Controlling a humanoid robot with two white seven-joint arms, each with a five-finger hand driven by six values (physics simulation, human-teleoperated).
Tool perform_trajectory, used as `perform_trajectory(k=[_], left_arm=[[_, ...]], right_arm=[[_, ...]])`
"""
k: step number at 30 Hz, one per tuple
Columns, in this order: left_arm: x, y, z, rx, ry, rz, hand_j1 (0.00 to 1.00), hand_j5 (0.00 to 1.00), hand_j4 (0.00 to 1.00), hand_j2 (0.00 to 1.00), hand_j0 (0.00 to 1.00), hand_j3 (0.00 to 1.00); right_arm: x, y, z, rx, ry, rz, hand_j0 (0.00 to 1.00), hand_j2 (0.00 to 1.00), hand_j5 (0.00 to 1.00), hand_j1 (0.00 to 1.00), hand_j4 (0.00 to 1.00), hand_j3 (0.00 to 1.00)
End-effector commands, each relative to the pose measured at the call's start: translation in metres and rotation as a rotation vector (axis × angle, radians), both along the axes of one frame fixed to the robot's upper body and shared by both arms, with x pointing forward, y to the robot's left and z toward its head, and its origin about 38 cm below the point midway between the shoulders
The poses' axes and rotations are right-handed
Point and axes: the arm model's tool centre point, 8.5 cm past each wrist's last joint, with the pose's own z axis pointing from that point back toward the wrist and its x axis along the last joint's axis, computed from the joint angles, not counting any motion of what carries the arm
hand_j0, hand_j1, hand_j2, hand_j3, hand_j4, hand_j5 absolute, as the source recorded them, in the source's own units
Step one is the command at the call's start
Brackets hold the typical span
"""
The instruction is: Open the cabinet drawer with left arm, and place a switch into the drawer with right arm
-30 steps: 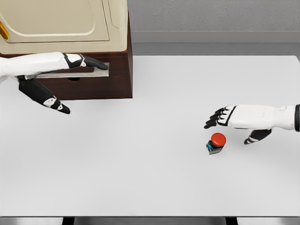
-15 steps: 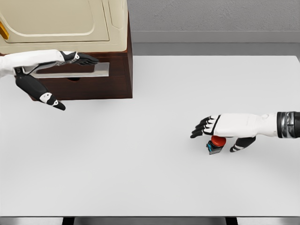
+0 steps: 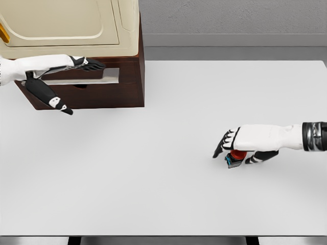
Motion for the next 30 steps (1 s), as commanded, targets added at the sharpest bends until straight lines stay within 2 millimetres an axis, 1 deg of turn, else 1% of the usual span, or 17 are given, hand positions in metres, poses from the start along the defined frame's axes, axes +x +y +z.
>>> perform_trajectory(k=[1, 2, 6, 8, 14, 15, 18, 21, 23, 30], left_arm=[[0.003, -0.001, 0.002, 0.029, -0.025, 0.009, 1.00, 1.00, 1.00, 1.00, 1.00, 1.00], [0.003, 0.000, 0.004, 0.033, -0.035, 0.014, 1.00, 1.00, 1.00, 1.00, 1.00, 1.00], [0.003, 0.001, 0.000, 0.032, -0.025, 0.017, 1.00, 1.00, 1.00, 1.00, 1.00, 1.00], [0.006, 0.007, -0.002, 0.030, -0.017, 0.036, 1.00, 1.00, 1.00, 1.00, 1.00, 1.00], [0.007, 0.008, -0.002, 0.026, -0.013, 0.040, 1.00, 1.00, 1.00, 1.00, 1.00, 1.00], [0.007, 0.006, -0.004, 0.021, -0.009, 0.035, 1.00, 1.00, 1.00, 1.00, 1.00, 1.00], [0.007, 0.007, -0.011, 0.017, 0.006, 0.042, 1.00, 1.00, 1.00, 1.00, 1.00, 1.00], [0.009, 0.014, -0.008, 0.010, -0.002, 0.061, 1.00, 1.00, 1.00, 1.00, 1.00, 1.00], [0.011, 0.018, -0.011, 0.010, 0.006, 0.076, 1.00, 1.00, 1.00, 1.00, 1.00, 1.00], [0.010, 0.019, -0.017, 0.008, 0.022, 0.080, 1.00, 1.00, 1.00, 1.00, 1.00, 1.00]], right_arm=[[0.000, 0.000, 0.001, 0.004, 0.003, -0.003, 0.73, 0.73, 0.73, 0.73, 0.73, 0.73], [0.000, 0.000, 0.001, 0.004, 0.003, -0.003, 0.73, 0.73, 0.73, 0.73, 0.73, 0.73], [-0.001, -0.001, -0.002, 0.003, 0.009, -0.005, 0.73, 0.73, 0.73, 0.73, 0.73, 0.73], [-0.001, -0.001, -0.003, 0.002, 0.011, -0.007, 0.73, 0.73, 0.73, 0.73, 0.73, 0.73], [0.000, -0.003, -0.004, 0.001, 0.014, -0.011, 0.73, 0.73, 0.73, 0.73, 0.73, 0.73], [0.000, -0.002, -0.004, 0.000, 0.016, -0.011, 0.73, 0.73, 0.73, 0.73, 0.73, 0.73], [-0.001, -0.003, -0.006, -0.001, 0.019, -0.013, 0.73, 0.73, 0.73, 0.73, 0.73, 0.73], [-0.001, -0.003, -0.006, -0.003, 0.020, -0.014, 0.69, 0.69, 0.69, 0.69, 0.69, 0.69], [-0.001, -0.003, -0.006, -0.003, 0.020, -0.014, 0.65, 0.65, 0.65, 0.65, 0.65, 0.65], [0.001, -0.005, -0.006, -0.004, 0.019, -0.018, 0.55, 0.55, 0.55, 0.55, 0.55, 0.55]])
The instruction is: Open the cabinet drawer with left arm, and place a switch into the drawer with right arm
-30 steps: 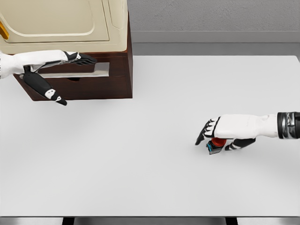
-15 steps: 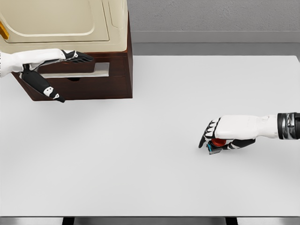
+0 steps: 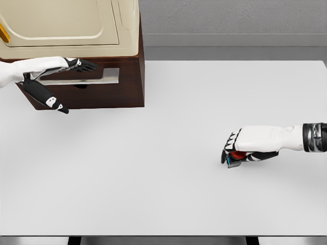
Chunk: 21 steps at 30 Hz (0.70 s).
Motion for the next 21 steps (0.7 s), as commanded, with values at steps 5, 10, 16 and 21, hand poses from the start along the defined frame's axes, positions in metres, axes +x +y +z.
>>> perform_trajectory(k=[5, 10, 16, 21], left_arm=[[0.003, 0.007, -0.001, 0.003, 0.009, 0.030, 1.00, 1.00, 1.00, 1.00, 1.00, 1.00], [0.002, 0.007, -0.004, -0.001, 0.018, 0.029, 1.00, 1.00, 1.00, 1.00, 1.00, 1.00], [0.001, 0.007, -0.009, -0.004, 0.031, 0.030, 1.00, 1.00, 1.00, 1.00, 1.00, 1.00], [-0.001, 0.011, -0.010, -0.022, 0.027, 0.043, 1.00, 1.00, 1.00, 1.00, 1.00, 1.00]], right_arm=[[0.001, -0.001, 0.000, 0.004, 0.003, -0.008, 0.50, 0.50, 0.50, 0.50, 0.50, 0.50], [0.002, -0.001, 0.002, 0.005, -0.001, -0.007, 0.48, 0.48, 0.48, 0.48, 0.48, 0.48], [0.007, -0.002, 0.002, 0.009, -0.005, -0.021, 0.45, 0.45, 0.45, 0.45, 0.45, 0.45], [0.014, 0.005, 0.007, 0.027, -0.024, -0.015, 0.43, 0.43, 0.43, 0.43, 0.43, 0.43]])
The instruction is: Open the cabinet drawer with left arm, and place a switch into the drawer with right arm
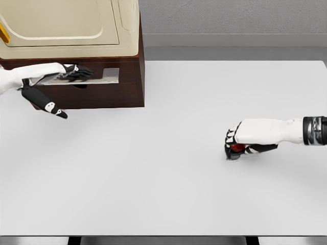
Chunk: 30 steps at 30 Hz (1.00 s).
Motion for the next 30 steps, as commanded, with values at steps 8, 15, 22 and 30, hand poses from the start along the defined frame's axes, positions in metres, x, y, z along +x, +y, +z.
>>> perform_trajectory(k=[8, 15, 22, 30], left_arm=[[-0.002, 0.000, 0.001, -0.017, 0.003, -0.001, 1.00, 1.00, 1.00, 1.00, 1.00, 1.00], [-0.006, 0.001, -0.011, -0.037, 0.045, 0.003, 1.00, 1.00, 1.00, 1.00, 1.00, 1.00], [-0.013, 0.000, -0.015, -0.063, 0.076, -0.007, 1.00, 1.00, 1.00, 1.00, 1.00, 1.00], [-0.019, 0.005, -0.013, -0.055, 0.085, -0.002, 1.00, 1.00, 1.00, 1.00, 1.00, 1.00]], right_arm=[[0.014, 0.010, 0.006, 0.034, -0.019, -0.006, 0.43, 0.43, 0.43, 0.43, 0.43, 0.43], [0.032, 0.023, 0.012, 0.069, -0.043, -0.010, 0.43, 0.43, 0.43, 0.43, 0.43, 0.43], [0.046, 0.038, 0.016, 0.105, -0.055, -0.007, 0.43, 0.43, 0.43, 0.43, 0.43, 0.43], [0.057, 0.057, 0.026, 0.131, -0.079, 0.016, 0.43, 0.43, 0.43, 0.43, 0.43, 0.43]])
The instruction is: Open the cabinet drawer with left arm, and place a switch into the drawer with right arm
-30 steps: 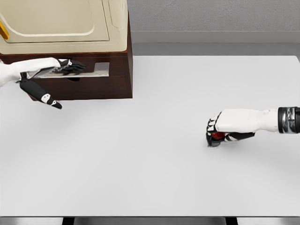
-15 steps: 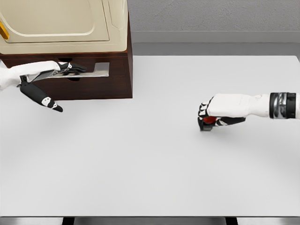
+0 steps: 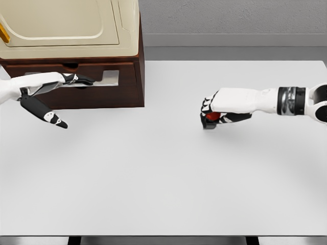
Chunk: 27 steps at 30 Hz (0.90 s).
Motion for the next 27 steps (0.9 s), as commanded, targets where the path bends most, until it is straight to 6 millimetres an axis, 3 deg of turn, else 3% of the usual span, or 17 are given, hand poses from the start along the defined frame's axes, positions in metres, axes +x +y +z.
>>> perform_trajectory(k=[1, 5, 13, 27], left_arm=[[-0.001, 0.004, -0.001, 0.020, 0.000, 0.005, 1.00, 1.00, 1.00, 1.00, 1.00, 1.00], [-0.008, 0.003, 0.004, 0.021, 0.002, -0.007, 1.00, 1.00, 1.00, 1.00, 1.00, 1.00], [-0.026, 0.012, 0.013, -0.018, 0.043, -0.003, 1.00, 1.00, 1.00, 1.00, 1.00, 1.00], [-0.035, 0.019, 0.013, -0.055, 0.092, 0.015, 1.00, 1.00, 1.00, 1.00, 1.00, 1.00]], right_arm=[[0.005, 0.009, -0.010, 0.009, 0.028, 0.002, 0.43, 0.43, 0.43, 0.43, 0.43, 0.43], [0.018, 0.029, -0.010, 0.004, 0.033, 0.020, 0.43, 0.43, 0.43, 0.43, 0.43, 0.43], [0.026, 0.039, 0.005, 0.011, 0.001, 0.033, 0.43, 0.43, 0.43, 0.43, 0.43, 0.43], [0.040, 0.069, 0.030, 0.025, -0.048, 0.075, 0.43, 0.43, 0.43, 0.43, 0.43, 0.43]])
